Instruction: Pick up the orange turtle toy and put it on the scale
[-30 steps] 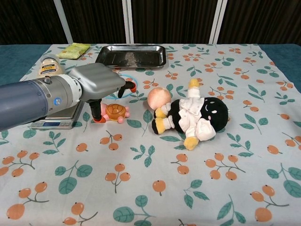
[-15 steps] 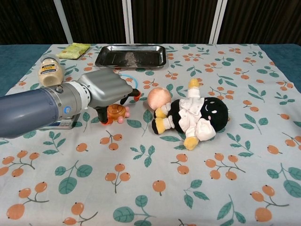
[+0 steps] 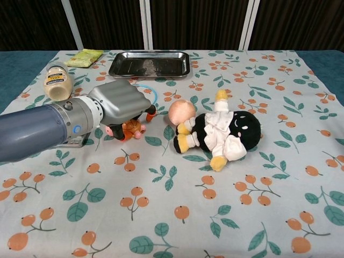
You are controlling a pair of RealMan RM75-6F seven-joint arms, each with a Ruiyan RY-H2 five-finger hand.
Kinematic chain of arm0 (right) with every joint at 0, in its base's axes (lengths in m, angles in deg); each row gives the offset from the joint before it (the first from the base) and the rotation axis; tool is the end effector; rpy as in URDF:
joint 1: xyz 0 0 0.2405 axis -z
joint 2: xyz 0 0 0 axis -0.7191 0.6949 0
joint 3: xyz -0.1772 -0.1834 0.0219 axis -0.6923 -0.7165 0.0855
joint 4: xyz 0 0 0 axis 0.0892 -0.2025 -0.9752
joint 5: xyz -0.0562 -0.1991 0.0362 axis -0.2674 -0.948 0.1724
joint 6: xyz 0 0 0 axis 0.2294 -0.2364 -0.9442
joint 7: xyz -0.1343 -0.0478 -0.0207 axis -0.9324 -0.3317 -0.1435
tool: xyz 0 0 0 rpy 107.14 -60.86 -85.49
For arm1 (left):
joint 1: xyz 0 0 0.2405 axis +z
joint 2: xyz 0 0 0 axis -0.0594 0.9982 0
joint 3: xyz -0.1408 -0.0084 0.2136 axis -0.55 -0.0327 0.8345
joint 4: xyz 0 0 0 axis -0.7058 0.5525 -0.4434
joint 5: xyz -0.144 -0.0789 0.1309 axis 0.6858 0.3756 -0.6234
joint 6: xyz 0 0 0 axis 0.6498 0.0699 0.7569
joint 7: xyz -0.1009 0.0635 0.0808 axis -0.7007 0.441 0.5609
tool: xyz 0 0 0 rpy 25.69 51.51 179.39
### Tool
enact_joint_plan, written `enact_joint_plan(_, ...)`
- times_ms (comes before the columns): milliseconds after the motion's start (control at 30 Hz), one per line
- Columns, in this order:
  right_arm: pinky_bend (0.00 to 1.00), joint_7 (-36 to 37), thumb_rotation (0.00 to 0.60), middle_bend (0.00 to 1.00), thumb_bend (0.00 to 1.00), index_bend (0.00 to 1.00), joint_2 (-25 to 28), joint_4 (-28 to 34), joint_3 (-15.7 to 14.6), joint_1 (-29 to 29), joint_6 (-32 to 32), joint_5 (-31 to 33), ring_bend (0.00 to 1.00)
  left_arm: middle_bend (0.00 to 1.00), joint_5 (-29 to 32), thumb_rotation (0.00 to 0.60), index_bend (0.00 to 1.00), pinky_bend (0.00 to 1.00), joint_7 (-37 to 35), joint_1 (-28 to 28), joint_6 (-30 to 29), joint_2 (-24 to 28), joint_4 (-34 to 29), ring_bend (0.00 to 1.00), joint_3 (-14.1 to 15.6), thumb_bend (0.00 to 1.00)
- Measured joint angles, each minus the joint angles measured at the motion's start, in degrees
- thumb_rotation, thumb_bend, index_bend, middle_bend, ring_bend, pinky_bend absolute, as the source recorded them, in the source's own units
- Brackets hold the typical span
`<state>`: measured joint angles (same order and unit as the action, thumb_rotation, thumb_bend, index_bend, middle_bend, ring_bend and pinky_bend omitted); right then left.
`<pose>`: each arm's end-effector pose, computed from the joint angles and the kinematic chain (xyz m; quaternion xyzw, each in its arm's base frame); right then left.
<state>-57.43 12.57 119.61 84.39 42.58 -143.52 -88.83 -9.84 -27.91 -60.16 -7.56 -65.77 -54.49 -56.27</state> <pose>-0.3136 -0.1836 0.1291 0.5641 -0.3737 0.3507 0.6474 -0.0975 0.3400 -0.0842 -0.8616 -0.1205 -0.2099 0.4461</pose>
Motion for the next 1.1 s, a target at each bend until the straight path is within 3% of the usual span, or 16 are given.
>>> enact_joint_plan(367,0.00,0.07,0.600,0.00,0.53,0.00,0.05,0.27,-0.13,0.05,-0.11,-0.15,0.01,0.51,-4.05,0.600,0.33,0.43,-1.17,1.01,-3.78,6.54,-6.58,0.38,-0.65,0.34)
enact_joint_plan(633,0.00,-0.11,0.600,0.00,0.53,0.00,0.07,0.58,-0.32,0.06,-0.14,-0.39,0.01,0.50,-8.90,0.600,0.33,0.43,-5.61,4.85,-5.85,15.41,-9.75,0.38,2.57,0.34)
enact_joint_plan(867,0.00,-0.99,0.600,0.00,0.53,0.00,-0.37,0.67,-0.53,-0.11,0.18,-0.41,0.01,0.50,-13.89,0.600,0.33,0.42,-14.76,8.53,-5.98,18.82,-6.95,0.38,5.38,0.34)
enact_joint_plan(1100,0.00,-1.48,0.600,0.00,0.53,0.00,-0.54,0.83,-0.57,-0.07,-0.08,-0.50,0.01,0.50,-18.28,0.600,0.32,0.42,-21.57,10.72,-3.45,17.93,-0.79,0.38,6.86,0.34)
